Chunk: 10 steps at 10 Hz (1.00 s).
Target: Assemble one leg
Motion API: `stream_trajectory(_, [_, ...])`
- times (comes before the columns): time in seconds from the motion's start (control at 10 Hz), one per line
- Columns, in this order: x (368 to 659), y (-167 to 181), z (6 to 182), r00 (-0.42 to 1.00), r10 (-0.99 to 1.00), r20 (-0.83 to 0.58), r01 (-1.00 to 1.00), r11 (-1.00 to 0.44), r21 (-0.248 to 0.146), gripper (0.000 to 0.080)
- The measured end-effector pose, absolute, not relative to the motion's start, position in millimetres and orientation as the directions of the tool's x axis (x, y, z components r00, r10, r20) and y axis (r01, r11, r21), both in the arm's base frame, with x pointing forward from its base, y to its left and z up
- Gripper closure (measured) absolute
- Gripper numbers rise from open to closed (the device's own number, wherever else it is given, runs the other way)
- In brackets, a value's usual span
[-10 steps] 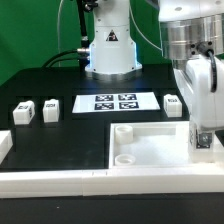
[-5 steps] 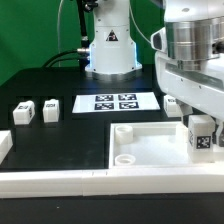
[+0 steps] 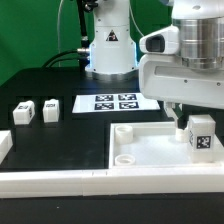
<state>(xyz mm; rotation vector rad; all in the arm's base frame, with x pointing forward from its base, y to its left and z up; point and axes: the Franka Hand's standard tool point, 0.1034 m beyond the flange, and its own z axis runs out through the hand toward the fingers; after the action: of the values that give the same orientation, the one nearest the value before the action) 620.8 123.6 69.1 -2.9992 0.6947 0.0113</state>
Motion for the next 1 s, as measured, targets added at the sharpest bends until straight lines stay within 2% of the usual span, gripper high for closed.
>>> stream_trajectory(0.4, [625.7, 118.6, 69.3, 0.997, -0.079, -0.022, -0.080, -0.996, -0.042, 0.0150])
stream_trajectory(0.7, [625.6, 118.3, 69.2, 0.997, -0.071, -0.022, -0.072, -0.997, -0.042, 0.0150])
stream_trajectory(0.8, [625.6, 118.3, 69.1, 0.997, -0.071, -0.022, -0.072, -0.997, -0.042, 0.0254])
stream_trajectory(0.9, [625.6, 118.3, 69.1, 0.997, -0.071, -0.022, -0.072, -0.997, -0.042, 0.0254])
stream_trajectory(1.0, [625.6, 118.2, 69.1, 0.997, -0.071, -0.022, -0.072, -0.997, -0.042, 0.0431])
